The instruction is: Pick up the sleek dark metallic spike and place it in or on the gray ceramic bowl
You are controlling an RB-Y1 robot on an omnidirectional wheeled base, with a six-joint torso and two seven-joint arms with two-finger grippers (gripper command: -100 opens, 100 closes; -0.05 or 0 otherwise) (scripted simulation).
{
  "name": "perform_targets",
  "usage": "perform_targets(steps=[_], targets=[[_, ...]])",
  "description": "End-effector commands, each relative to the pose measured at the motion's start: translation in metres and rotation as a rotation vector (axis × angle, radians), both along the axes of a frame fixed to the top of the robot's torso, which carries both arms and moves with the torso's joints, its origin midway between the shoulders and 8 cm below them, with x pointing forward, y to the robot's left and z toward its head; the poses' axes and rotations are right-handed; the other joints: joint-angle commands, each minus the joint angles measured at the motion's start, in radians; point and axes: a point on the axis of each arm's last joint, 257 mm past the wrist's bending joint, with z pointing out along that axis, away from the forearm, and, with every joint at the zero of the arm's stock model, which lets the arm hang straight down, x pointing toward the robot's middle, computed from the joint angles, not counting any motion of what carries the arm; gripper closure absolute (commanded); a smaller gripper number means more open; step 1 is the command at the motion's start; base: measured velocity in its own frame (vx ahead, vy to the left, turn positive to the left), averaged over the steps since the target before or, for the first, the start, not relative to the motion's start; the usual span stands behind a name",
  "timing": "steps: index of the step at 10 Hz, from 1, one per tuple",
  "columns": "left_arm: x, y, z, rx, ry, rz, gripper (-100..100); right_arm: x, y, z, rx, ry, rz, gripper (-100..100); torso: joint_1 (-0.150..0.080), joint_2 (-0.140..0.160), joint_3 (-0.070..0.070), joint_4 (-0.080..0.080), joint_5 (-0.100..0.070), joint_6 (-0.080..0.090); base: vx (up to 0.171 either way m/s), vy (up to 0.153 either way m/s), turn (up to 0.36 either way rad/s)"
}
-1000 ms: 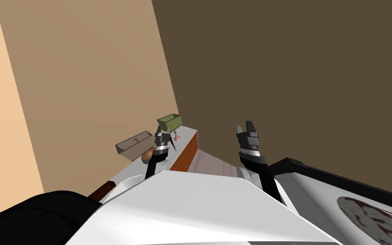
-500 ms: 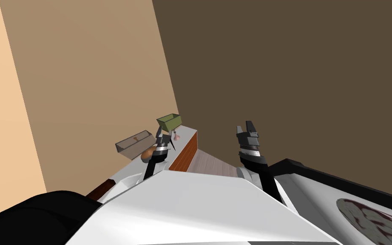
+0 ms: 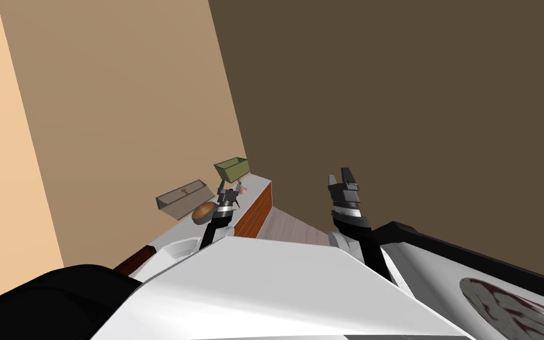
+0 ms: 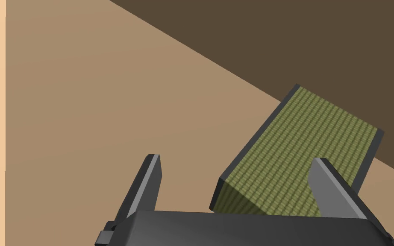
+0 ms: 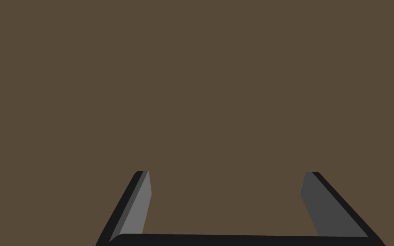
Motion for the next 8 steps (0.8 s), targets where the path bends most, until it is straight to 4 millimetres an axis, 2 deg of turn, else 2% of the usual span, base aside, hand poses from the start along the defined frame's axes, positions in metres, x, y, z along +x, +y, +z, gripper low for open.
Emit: perform_targets(steps=[1,7,8], targets=[[0.002,0.009,-0.017,-0.074,0.021,-0.023,-100,0.0,0.0,0.0,0.0,0.0,0.0,0,0.0,0.0,0.0,0.0,0.0,0.0,0.013,-0.123,0.033],[0.0,0.045,-0.084,-0.372,0.084,-0.059,-100,0.0,0.0,0.0,0.0,0.0,0.0,0,0.001,-0.001,-0.001,0.0,0.0,0.0,0.008,-0.114,0.046],[0.0,0.045,-0.084,-0.377,0.083,-0.061,-100,0.0,0.0,0.0,0.0,0.0,0.0,0,0.001,-0.002,-0.001,0.0,0.0,0.0,0.017,-0.067,0.032]])
